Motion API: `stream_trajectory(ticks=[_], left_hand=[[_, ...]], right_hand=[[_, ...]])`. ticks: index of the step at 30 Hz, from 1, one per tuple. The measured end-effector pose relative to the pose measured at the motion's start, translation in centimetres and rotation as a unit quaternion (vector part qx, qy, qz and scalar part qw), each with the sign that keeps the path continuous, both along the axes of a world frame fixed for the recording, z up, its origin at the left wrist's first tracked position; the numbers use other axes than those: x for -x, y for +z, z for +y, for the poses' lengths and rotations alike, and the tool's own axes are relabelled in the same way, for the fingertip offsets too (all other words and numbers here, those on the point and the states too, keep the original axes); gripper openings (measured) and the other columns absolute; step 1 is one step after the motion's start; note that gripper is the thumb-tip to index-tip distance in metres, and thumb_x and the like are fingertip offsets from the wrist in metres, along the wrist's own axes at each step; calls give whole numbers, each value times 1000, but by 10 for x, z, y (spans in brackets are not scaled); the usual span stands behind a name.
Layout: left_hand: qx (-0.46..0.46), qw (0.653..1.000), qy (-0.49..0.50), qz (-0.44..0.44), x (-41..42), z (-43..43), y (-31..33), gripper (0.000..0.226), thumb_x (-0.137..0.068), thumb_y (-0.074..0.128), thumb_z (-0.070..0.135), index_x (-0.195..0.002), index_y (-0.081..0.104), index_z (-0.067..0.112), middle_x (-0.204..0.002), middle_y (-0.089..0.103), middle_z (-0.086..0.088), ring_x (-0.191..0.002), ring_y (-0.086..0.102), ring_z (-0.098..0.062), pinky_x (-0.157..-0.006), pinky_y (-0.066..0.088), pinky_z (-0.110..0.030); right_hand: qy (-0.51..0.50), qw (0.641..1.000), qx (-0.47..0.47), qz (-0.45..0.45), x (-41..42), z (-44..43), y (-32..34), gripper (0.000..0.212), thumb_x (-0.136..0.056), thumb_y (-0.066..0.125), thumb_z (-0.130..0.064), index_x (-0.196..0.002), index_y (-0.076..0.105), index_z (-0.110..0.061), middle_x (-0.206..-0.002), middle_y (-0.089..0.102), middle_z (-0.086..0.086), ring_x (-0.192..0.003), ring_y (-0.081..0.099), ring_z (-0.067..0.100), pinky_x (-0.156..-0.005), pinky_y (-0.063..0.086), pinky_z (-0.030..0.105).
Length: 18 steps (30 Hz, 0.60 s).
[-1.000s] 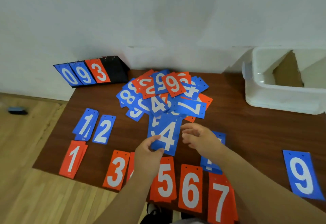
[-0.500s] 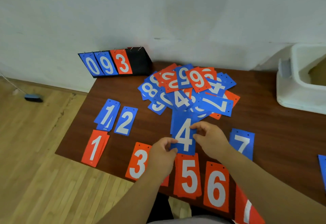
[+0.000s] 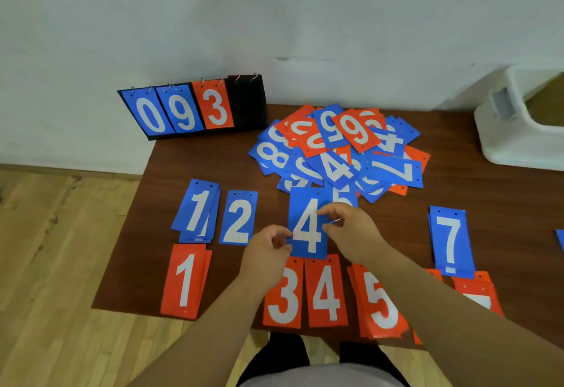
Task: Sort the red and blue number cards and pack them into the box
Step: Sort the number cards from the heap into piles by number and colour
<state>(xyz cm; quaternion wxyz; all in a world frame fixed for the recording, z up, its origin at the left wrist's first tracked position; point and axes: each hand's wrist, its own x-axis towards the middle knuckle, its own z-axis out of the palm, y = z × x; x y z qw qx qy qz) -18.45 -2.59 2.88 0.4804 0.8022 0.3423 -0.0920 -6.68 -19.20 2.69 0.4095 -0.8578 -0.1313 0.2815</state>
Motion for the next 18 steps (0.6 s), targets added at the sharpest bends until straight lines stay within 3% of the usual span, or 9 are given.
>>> stream_trajectory(ticks=[4,7,11,13,15,18], left_hand=[[-7,1000,-12,0,0,16,-11,22,-98,66,16,-109,63,35,-101,60,16,-94,60,-4,-83,59,-26],[-1,1000,-4,1,-7,22,-22,23,-98,65,14,-111,63,33,-103,59,18,-93,57,-1,-76,50,-15],[-13,1000,-13,13,-19,24,-39,22,-98,65,15,-113,63,32,-104,62,14,-95,59,-3,-69,44,-10],[-27,999,-25,19,-25,22,-46,20,-98,66,17,-113,64,31,-103,64,13,-96,61,-5,-67,44,-9],[-34,998,-53,31,-32,18,-52,20,-98,65,20,-115,64,31,-103,64,14,-96,61,-4,-67,43,-10],[-77,986,-138,60,-41,15,-56,22,-100,62,25,-121,61,32,-104,65,14,-92,60,-3,-71,47,-15]], right_hand=[[-91,995,1,37,4,15,-5,18,-94,71,-18,-104,63,-32,-106,64,-14,-102,62,8,-66,50,14],[-166,984,65,10,-6,8,-16,19,-93,71,-23,-111,64,-23,-116,67,-7,-91,64,8,-66,51,20],[-208,964,163,-1,-26,2,-34,40,-88,78,-34,-121,59,-20,-128,56,3,-99,61,18,-59,49,23],[-216,952,216,-6,-36,6,-44,52,-83,81,-42,-122,55,-19,-126,50,8,-104,60,24,-69,58,33],[-191,939,285,-22,-45,10,-53,66,-79,82,-50,-126,51,-16,-126,47,10,-113,55,29,-89,56,40],[-171,937,303,-24,-52,11,-62,74,-76,84,-48,-130,45,-15,-130,45,11,-117,51,33,-95,50,43]])
